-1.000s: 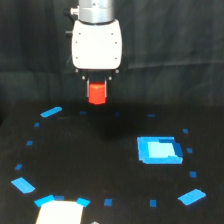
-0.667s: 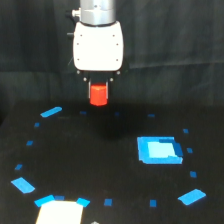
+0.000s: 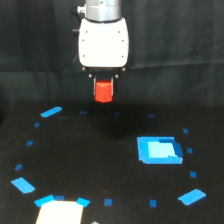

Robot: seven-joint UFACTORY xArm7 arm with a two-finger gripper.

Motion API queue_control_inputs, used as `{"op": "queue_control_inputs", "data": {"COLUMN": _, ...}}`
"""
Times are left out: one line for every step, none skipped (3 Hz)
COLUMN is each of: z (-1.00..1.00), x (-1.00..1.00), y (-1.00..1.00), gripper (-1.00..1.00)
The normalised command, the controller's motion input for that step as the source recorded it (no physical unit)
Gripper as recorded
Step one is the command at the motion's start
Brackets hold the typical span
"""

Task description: Pick up the red object from the table

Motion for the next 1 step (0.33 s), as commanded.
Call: {"op": "queue_control_inputs", "data": {"z": -0.25, "x": -0.14, "y": 0.59, "gripper": -1.0}}
